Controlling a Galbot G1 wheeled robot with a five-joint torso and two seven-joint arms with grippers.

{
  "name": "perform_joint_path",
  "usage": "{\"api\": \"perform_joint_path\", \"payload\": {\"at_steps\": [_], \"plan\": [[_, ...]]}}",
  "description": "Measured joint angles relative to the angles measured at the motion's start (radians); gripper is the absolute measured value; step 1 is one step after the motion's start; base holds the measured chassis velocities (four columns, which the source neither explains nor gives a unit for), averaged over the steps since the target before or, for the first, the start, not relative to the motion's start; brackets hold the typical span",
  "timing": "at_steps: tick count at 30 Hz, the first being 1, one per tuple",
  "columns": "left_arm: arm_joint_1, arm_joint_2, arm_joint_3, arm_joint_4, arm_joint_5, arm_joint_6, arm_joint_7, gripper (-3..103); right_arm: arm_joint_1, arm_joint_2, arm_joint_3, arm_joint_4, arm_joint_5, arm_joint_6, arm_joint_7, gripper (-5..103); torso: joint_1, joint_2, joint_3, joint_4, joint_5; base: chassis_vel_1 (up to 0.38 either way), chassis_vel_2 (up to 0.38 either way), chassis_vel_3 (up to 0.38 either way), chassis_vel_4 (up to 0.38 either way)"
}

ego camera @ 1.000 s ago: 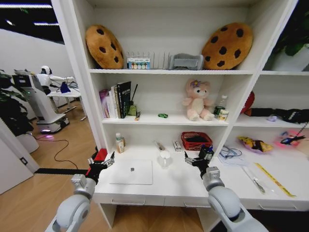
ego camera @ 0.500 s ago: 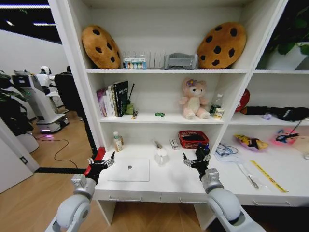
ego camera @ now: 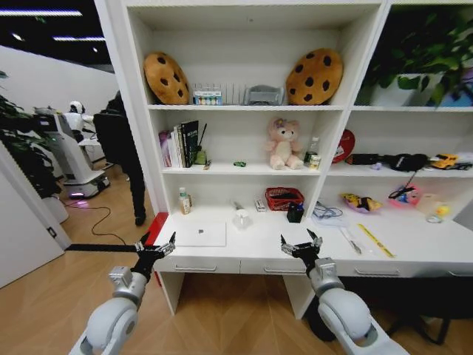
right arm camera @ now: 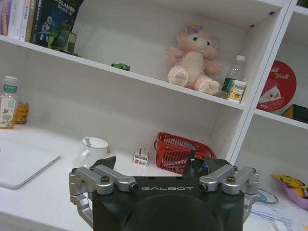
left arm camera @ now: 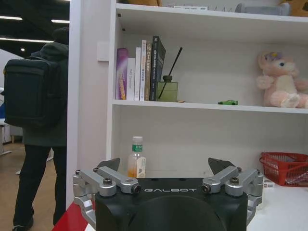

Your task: Organize the objects on the table.

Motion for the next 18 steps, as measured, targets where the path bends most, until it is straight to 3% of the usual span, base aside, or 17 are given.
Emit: {"api": "perform_joint_path", "payload": {"at_steps": [2, 3, 7, 8, 9, 11, 12, 14, 17, 18], "plan": [[0.0, 0.0, 0.0, 0.0, 0.0, 0.0, 0.0, 100, -0.001, -0.001, -0.001, 0.005, 0.0, -0.006, 0.0, 100, 0.0, 0.0, 0.0, 0.0001, -0.0008, 0.346, -0.37, -0.367, 0.342], [0.0, 0.0, 0.0, 0.0, 0.0, 0.0, 0.0, 100, 0.0, -0.002, -0.001, 0.006, 0.0, -0.007, 0.001, 100, 0.0, 0.0, 0.0, -0.0002, 0.0009, 0.401, -0.348, -0.397, 0.383], [0.0, 0.0, 0.0, 0.0, 0.0, 0.0, 0.0, 100, 0.001, -0.003, -0.002, 0.007, 0.0, -0.008, 0.002, 100, 0.0, 0.0, 0.0, 0.0, -0.0014, 0.395, -0.382, -0.353, 0.381], [0.0, 0.0, 0.0, 0.0, 0.0, 0.0, 0.001, 100, 0.001, -0.003, -0.002, 0.007, 0.0, -0.007, 0.003, 100, -0.001, 0.001, 0.0, -0.001, 0.0, 0.35, -0.378, -0.356, 0.361], [0.0, 0.0, -0.001, 0.0, 0.0, 0.0, -0.001, 100, 0.001, -0.003, -0.003, 0.005, 0.0, 0.004, 0.002, 100, 0.0, 0.0, 0.0, 0.0012, 0.0004, 0.331, -0.341, -0.224, 0.353], [0.0, 0.0, 0.0, 0.0, 0.0, 0.0, 0.0, 100, 0.002, -0.003, -0.004, -0.001, -0.003, 0.025, 0.003, 100, 0.0, 0.0, 0.0, 0.0005, -0.0019, 0.331, -0.322, -0.301, 0.353], [0.0, 0.0, -0.001, 0.0, 0.0, 0.0, -0.001, 100, 0.002, -0.003, -0.005, -0.007, -0.006, 0.043, 0.003, 100, 0.0, 0.0, 0.0, 0.0, 0.0012, 0.313, -0.304, -0.343, 0.271], [0.0, 0.0, 0.0, 0.0, 0.0, 0.0, 0.0, 100, 0.003, -0.002, -0.004, -0.012, -0.006, 0.053, 0.003, 100, -0.001, 0.001, 0.0, -0.0005, -0.0004, 0.293, -0.299, -0.343, 0.264], [0.0, 0.0, 0.0, 0.0, 0.0, 0.0, -0.001, 100, 0.005, -0.001, -0.001, -0.016, -0.003, 0.06, 0.003, 100, -0.001, 0.001, 0.0, 0.001, -0.0004, 0.238, -0.203, -0.243, 0.235], [0.0, 0.0, 0.0, 0.0, 0.0, 0.0, -0.001, 100, 0.005, -0.001, 0.002, -0.016, 0.0, 0.06, 0.003, 100, -0.001, 0.001, -0.001, 0.0, -0.0005, 0.011, -0.021, -0.054, 0.021]]}}
